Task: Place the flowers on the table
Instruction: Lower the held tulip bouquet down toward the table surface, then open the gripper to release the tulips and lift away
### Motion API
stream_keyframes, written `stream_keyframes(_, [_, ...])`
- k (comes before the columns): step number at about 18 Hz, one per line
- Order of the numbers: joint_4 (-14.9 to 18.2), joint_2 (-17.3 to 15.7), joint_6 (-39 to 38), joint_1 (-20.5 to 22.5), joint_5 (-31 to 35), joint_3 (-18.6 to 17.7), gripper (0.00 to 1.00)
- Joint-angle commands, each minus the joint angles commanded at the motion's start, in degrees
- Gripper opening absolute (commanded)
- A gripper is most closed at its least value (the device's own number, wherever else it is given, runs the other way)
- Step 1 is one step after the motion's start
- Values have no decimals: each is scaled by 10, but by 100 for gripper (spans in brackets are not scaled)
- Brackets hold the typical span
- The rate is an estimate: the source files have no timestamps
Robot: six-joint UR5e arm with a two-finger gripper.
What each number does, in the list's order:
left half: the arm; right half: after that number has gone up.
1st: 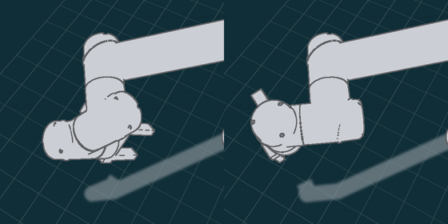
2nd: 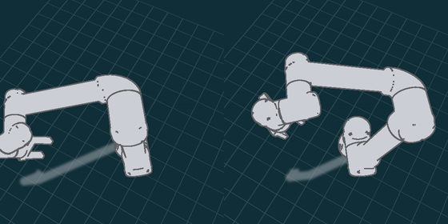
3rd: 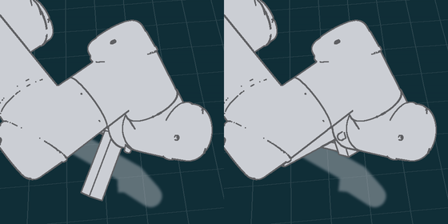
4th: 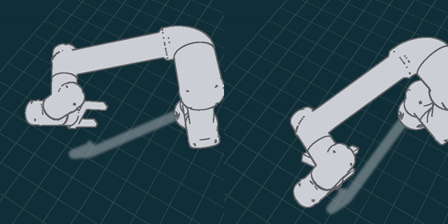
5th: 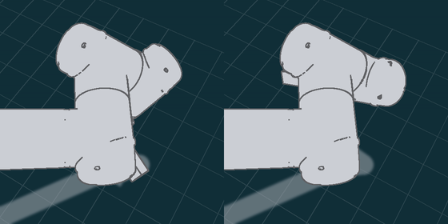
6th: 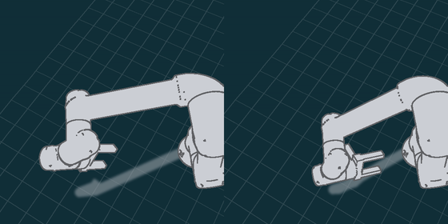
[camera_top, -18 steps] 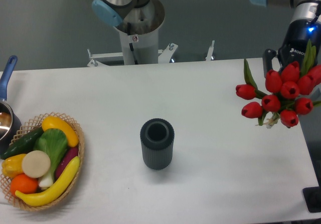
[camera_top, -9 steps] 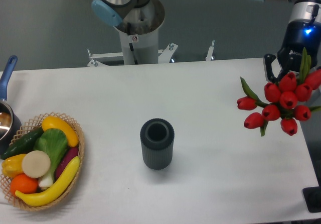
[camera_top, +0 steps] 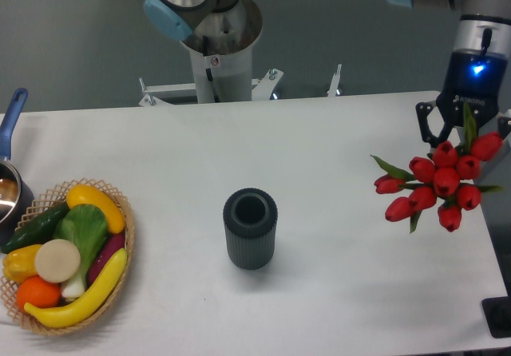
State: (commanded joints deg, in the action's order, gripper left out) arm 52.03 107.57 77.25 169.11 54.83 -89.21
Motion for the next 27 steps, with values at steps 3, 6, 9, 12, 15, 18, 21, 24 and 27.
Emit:
stream_keyframes(3, [0,14,18,-17,56,0,41])
stream_keyframes(6, [1,36,35,-39,107,-1,41])
stream_keyframes(9, [1,56,45,-62,160,-1,41])
stream_keyframes(12, [1,80,45,-77,167,2,41])
stream_keyframes(15, [-1,112,45,-89,168,11,41])
stream_keyframes(18, [-1,128,45,-94,167,18,41])
stream_keyframes(21, [0,140,44,-102,168,23,41])
stream_keyframes(24, [0,150,44,-111,168,26,42])
stream_keyframes(27, [0,149,44,-111,168,25,50])
